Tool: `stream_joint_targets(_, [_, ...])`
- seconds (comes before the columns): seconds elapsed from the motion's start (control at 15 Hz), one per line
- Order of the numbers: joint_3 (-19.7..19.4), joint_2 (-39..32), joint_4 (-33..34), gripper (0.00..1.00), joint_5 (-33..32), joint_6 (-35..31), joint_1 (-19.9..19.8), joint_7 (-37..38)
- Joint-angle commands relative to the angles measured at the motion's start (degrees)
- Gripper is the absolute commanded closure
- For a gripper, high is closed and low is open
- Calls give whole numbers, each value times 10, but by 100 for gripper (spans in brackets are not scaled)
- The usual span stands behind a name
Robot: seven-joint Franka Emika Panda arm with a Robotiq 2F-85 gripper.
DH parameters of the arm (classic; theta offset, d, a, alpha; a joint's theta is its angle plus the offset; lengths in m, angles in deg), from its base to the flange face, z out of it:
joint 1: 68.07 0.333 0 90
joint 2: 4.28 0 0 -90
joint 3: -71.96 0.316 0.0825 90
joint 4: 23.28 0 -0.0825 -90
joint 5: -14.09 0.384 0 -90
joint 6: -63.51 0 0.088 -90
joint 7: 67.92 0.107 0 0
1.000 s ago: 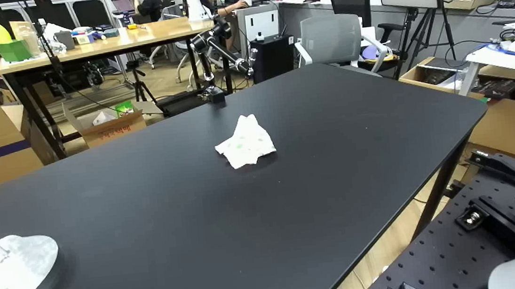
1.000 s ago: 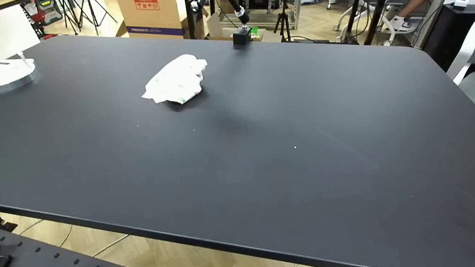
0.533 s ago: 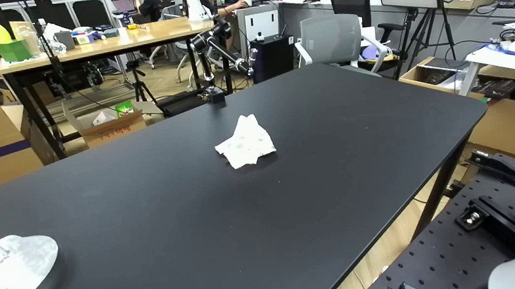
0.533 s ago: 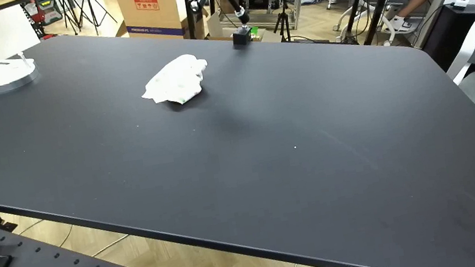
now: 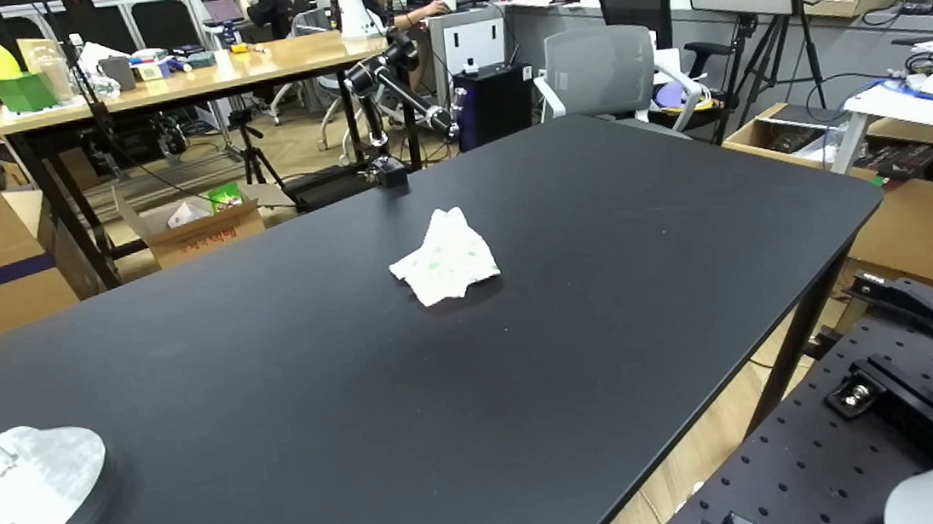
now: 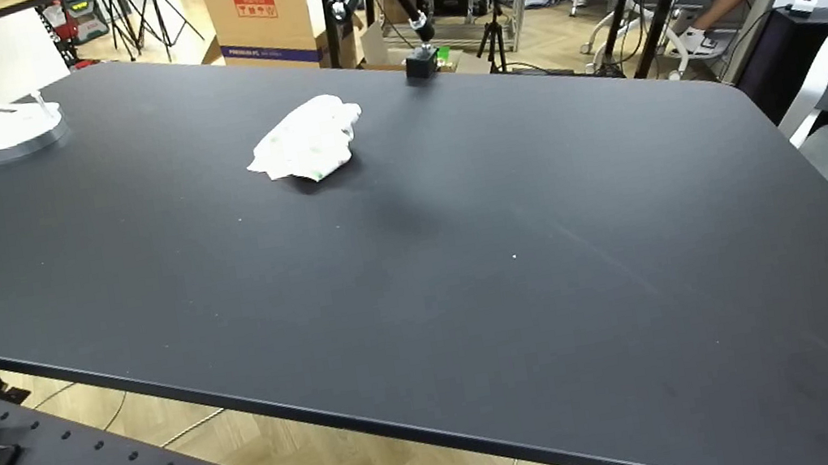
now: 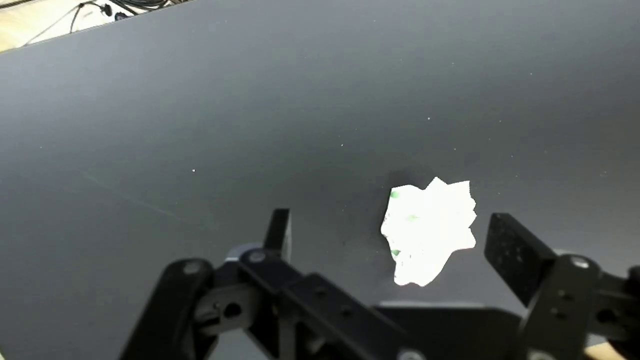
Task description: Put the cloth on the black rod
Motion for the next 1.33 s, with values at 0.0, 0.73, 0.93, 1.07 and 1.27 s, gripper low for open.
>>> stream_joint_targets(0.0, [36, -31, -26, 0, -17, -77, 10, 21])
stream_joint_targets(0.73, [100, -253, -52, 0, -40, -439, 56, 34])
stream_joint_targets(0.93, [95, -253, -65, 0, -43, -440, 61, 23])
stream_joint_targets(1.07, [95, -268, -60, 0, -47, -446, 61, 23])
stream_joint_targets(1.27, [94, -273, -60, 0, -97, -454, 53, 50])
